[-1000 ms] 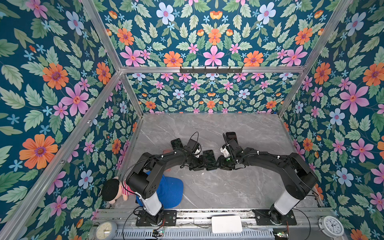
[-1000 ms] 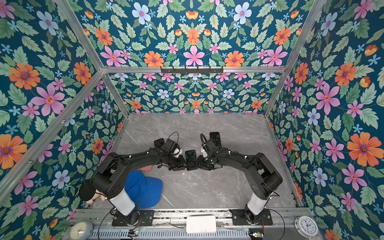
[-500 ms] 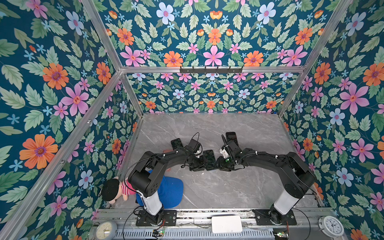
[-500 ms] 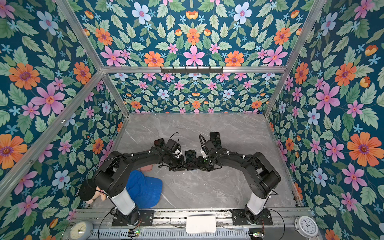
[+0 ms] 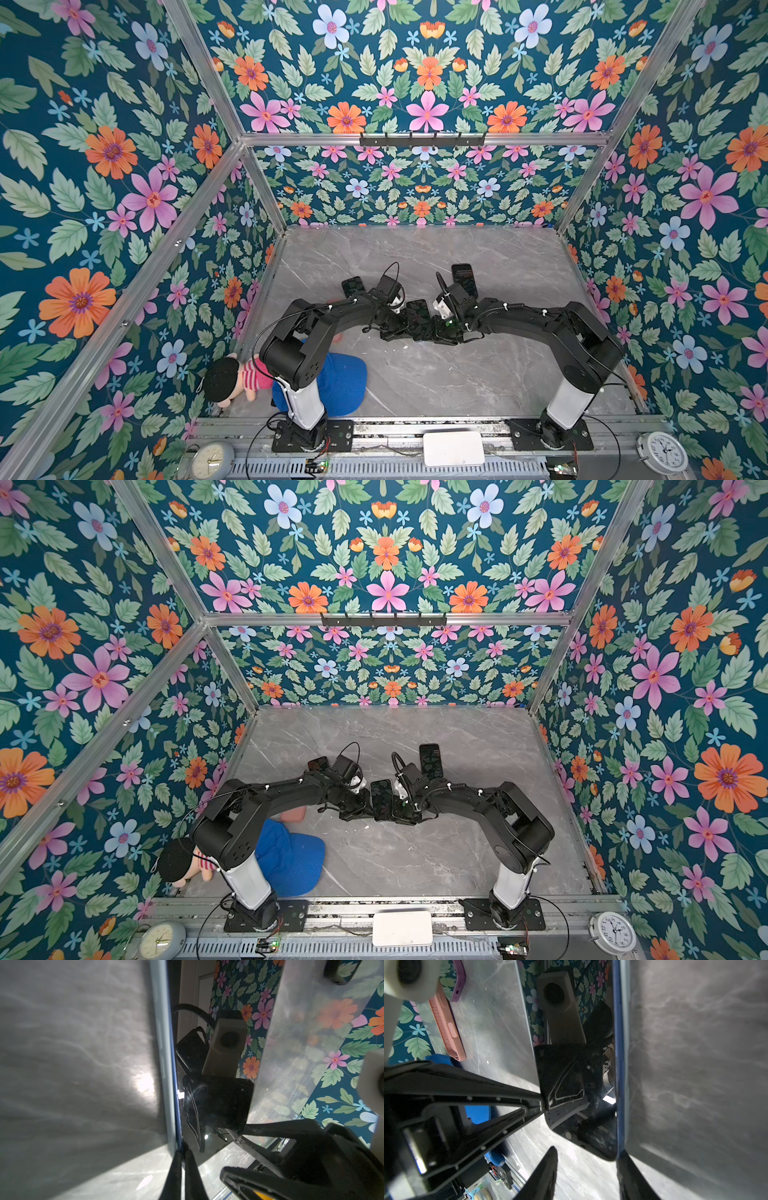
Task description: Put the phone into the phone case
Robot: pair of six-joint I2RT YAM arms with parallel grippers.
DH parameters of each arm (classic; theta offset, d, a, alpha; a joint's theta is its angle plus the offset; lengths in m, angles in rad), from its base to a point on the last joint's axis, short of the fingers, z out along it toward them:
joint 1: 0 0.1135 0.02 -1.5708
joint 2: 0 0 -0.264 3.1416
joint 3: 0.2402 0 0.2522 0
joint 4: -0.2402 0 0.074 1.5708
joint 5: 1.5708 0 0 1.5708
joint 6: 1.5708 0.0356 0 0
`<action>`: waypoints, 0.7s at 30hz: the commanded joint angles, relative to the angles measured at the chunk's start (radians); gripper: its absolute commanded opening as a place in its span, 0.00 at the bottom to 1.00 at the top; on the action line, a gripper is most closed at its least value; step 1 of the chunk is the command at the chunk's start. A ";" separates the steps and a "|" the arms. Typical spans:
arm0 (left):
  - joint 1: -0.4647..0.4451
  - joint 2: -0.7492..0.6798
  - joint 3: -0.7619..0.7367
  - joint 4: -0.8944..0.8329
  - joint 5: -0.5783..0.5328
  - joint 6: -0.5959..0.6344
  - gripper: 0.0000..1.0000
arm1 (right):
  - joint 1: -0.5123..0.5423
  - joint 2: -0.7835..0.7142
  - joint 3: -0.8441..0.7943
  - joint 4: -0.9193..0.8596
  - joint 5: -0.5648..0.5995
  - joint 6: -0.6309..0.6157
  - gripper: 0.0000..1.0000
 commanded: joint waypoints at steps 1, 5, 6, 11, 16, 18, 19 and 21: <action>-0.002 0.025 -0.013 -0.050 -0.093 0.020 0.06 | 0.005 0.005 0.005 0.012 0.003 0.010 0.46; 0.002 0.030 -0.022 -0.049 -0.096 0.023 0.05 | 0.008 0.010 0.009 0.012 0.003 0.008 0.46; 0.004 0.030 -0.025 -0.047 -0.098 0.022 0.06 | 0.009 0.010 0.009 0.010 0.005 0.008 0.46; 0.005 0.038 -0.027 -0.052 -0.105 0.030 0.05 | 0.021 0.018 0.028 -0.008 0.023 -0.005 0.46; 0.005 0.053 -0.012 -0.063 -0.110 0.037 0.05 | 0.033 0.030 0.041 -0.018 0.034 -0.010 0.46; 0.006 0.056 -0.007 -0.065 -0.112 0.039 0.05 | 0.033 0.030 0.042 -0.017 0.034 -0.012 0.46; 0.006 0.058 -0.004 -0.068 -0.114 0.040 0.05 | 0.032 0.029 0.042 -0.019 0.035 -0.012 0.46; 0.006 0.060 -0.001 -0.074 -0.120 0.043 0.05 | 0.033 0.030 0.042 -0.020 0.038 -0.013 0.46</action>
